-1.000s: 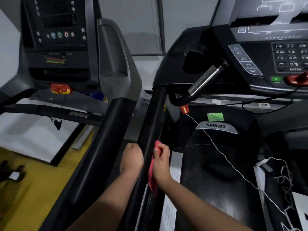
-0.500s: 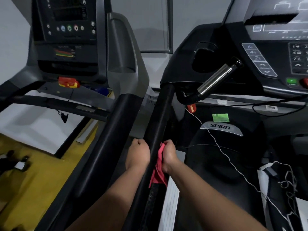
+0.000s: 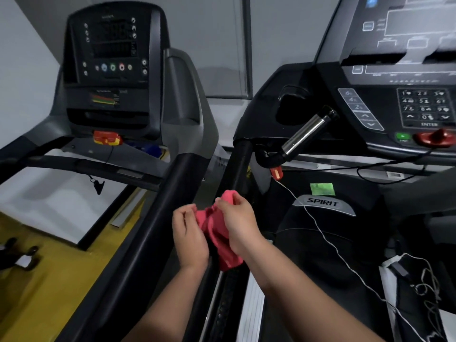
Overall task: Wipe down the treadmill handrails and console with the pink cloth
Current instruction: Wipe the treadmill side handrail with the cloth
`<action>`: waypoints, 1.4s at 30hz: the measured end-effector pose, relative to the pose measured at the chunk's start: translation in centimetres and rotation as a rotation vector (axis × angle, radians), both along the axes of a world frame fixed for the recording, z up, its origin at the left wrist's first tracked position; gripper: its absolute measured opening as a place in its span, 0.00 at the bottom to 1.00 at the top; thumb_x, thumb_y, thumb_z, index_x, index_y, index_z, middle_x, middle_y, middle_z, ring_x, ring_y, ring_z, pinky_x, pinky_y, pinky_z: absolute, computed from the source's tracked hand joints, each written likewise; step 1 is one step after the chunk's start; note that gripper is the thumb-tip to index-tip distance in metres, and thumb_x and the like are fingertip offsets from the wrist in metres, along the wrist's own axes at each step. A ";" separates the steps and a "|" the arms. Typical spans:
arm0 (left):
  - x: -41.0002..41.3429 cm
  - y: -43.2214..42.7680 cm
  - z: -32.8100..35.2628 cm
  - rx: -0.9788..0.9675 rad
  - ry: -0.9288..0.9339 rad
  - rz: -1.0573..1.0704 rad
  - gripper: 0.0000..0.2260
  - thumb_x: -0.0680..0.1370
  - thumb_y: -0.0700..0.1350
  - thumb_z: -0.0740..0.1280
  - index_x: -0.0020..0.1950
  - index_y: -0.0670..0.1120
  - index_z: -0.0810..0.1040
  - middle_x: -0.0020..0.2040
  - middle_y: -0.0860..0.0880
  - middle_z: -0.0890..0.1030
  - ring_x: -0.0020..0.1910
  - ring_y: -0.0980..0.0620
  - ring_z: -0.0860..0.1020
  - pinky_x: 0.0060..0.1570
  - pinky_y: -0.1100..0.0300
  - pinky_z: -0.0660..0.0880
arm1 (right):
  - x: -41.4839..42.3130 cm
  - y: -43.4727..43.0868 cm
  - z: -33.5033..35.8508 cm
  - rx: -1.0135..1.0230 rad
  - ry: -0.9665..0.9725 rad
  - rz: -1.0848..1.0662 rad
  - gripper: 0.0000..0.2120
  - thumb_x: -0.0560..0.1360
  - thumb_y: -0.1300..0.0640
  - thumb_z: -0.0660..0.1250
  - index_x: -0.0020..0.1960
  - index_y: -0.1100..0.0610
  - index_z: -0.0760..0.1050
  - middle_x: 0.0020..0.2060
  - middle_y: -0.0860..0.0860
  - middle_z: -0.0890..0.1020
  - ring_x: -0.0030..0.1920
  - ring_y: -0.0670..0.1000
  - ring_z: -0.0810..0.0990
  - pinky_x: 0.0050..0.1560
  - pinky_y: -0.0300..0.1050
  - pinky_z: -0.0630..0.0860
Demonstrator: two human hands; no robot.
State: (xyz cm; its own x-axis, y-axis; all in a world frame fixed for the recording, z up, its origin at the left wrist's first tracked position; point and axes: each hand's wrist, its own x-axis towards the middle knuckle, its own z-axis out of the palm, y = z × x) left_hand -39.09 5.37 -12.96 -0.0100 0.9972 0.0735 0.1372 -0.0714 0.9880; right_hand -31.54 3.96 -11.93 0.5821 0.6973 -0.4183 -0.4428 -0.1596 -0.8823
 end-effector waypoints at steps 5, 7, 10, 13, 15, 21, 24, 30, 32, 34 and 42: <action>-0.1 -0.6 0.3 0.242 0.403 -0.237 0.11 0.79 0.41 0.62 0.60 0.49 0.75 0.60 0.54 0.72 0.61 0.56 0.70 0.57 0.73 0.66 | 0.8 -1.9 1.4 0.262 0.222 0.119 0.08 0.77 0.67 0.57 0.47 0.58 0.74 0.40 0.56 0.78 0.42 0.51 0.78 0.42 0.39 0.75; 0.5 -0.5 -0.1 0.157 0.590 -0.371 0.15 0.82 0.46 0.57 0.68 0.51 0.72 0.68 0.52 0.70 0.67 0.53 0.68 0.66 0.59 0.66 | 1.3 -2.5 0.8 0.243 0.134 0.046 0.09 0.78 0.67 0.58 0.44 0.58 0.75 0.39 0.55 0.81 0.39 0.50 0.81 0.39 0.39 0.77; 1.0 0.3 -0.5 0.141 0.811 -0.429 0.21 0.82 0.50 0.54 0.75 0.49 0.62 0.76 0.51 0.61 0.73 0.51 0.59 0.71 0.56 0.58 | 2.6 -2.8 -0.8 0.090 -0.064 -0.138 0.11 0.78 0.66 0.56 0.45 0.54 0.74 0.41 0.50 0.80 0.37 0.47 0.77 0.44 0.44 0.76; 2.0 1.6 -0.5 0.077 0.911 -0.476 0.25 0.82 0.53 0.52 0.78 0.49 0.55 0.77 0.51 0.57 0.75 0.49 0.55 0.71 0.51 0.57 | 3.4 -2.8 -2.3 -0.035 -0.115 -0.107 0.12 0.76 0.67 0.55 0.51 0.55 0.74 0.42 0.50 0.78 0.40 0.48 0.76 0.44 0.42 0.73; 3.1 3.1 -0.5 -0.015 0.914 -0.488 0.26 0.82 0.56 0.52 0.78 0.49 0.54 0.77 0.49 0.59 0.74 0.45 0.57 0.71 0.49 0.58 | 3.3 -1.9 -3.6 -0.083 -0.065 0.006 0.16 0.71 0.63 0.57 0.58 0.59 0.72 0.44 0.55 0.79 0.45 0.56 0.80 0.47 0.47 0.75; 5.3 6.6 -0.9 -0.205 0.734 -0.522 0.23 0.81 0.60 0.50 0.67 0.49 0.71 0.59 0.48 0.77 0.56 0.48 0.76 0.58 0.53 0.71 | 2.4 -0.7 -3.6 -0.070 -0.004 0.068 0.18 0.82 0.55 0.51 0.57 0.63 0.76 0.52 0.59 0.81 0.56 0.56 0.79 0.62 0.51 0.71; 5.2 8.1 -1.6 -0.362 0.592 -0.544 0.25 0.78 0.64 0.51 0.56 0.49 0.79 0.49 0.47 0.82 0.50 0.48 0.79 0.58 0.50 0.73 | 1.3 0.4 -3.7 -0.067 0.090 -0.035 0.21 0.82 0.51 0.49 0.57 0.60 0.77 0.52 0.57 0.82 0.55 0.55 0.79 0.63 0.51 0.72; 4.3 9.0 -2.5 -0.634 0.267 -0.612 0.19 0.82 0.59 0.50 0.71 0.59 0.68 0.71 0.52 0.69 0.70 0.49 0.67 0.69 0.44 0.63 | -1.4 3.2 -3.8 -0.123 0.080 -0.217 0.24 0.82 0.46 0.46 0.73 0.55 0.62 0.68 0.53 0.71 0.68 0.54 0.69 0.70 0.53 0.64; 3.9 8.6 -2.9 -0.561 0.257 -0.627 0.18 0.83 0.58 0.48 0.69 0.59 0.69 0.69 0.55 0.70 0.69 0.54 0.66 0.71 0.50 0.61 | -1.5 3.5 -3.9 -0.130 0.054 -0.243 0.24 0.81 0.46 0.45 0.73 0.55 0.62 0.69 0.53 0.70 0.69 0.54 0.68 0.70 0.53 0.64; 3.4 7.8 -2.7 -0.380 0.416 -0.629 0.20 0.83 0.58 0.47 0.59 0.55 0.77 0.56 0.55 0.78 0.59 0.55 0.74 0.62 0.53 0.69 | -1.6 3.9 -4.2 -0.122 0.038 -0.270 0.27 0.79 0.42 0.44 0.72 0.54 0.64 0.68 0.54 0.71 0.68 0.54 0.70 0.69 0.54 0.66; 3.9 8.7 -2.2 -0.365 0.471 -0.678 0.23 0.80 0.60 0.55 0.50 0.46 0.84 0.47 0.46 0.84 0.50 0.48 0.81 0.60 0.50 0.73 | -1.3 3.6 -4.3 -0.171 0.003 -0.268 0.25 0.81 0.45 0.44 0.71 0.56 0.64 0.67 0.55 0.71 0.66 0.55 0.70 0.68 0.53 0.67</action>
State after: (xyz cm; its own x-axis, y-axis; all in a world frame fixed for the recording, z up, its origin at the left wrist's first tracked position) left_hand -35.23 14.08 -15.12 0.5399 0.7402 -0.4008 0.5757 0.0226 0.8174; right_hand -32.80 7.60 -16.26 0.7341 0.4386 -0.5183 -0.4917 -0.1830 -0.8513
